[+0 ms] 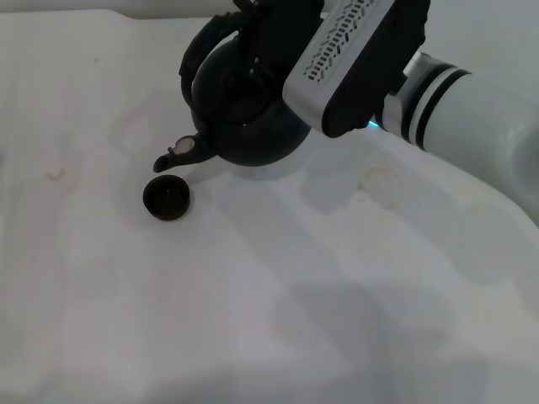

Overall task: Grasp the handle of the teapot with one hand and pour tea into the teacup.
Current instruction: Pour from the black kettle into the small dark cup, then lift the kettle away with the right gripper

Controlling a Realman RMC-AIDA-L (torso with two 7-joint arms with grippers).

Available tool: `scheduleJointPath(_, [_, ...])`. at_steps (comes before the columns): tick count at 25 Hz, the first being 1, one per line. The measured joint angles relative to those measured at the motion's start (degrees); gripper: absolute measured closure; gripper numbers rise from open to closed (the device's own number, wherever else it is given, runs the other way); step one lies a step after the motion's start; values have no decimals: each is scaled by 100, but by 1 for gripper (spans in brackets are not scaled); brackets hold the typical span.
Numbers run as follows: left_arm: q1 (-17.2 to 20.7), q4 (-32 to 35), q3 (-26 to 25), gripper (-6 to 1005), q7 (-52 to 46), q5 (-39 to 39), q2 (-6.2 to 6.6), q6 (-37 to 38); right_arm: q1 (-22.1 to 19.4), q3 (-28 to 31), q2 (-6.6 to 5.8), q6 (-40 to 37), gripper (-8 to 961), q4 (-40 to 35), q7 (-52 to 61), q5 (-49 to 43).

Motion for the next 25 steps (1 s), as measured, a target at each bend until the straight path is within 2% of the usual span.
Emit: scheduleJointPath(25, [-61,-1,0,135,0,2,-7,73,156,-314,18,543,830,-123,-43,-654])
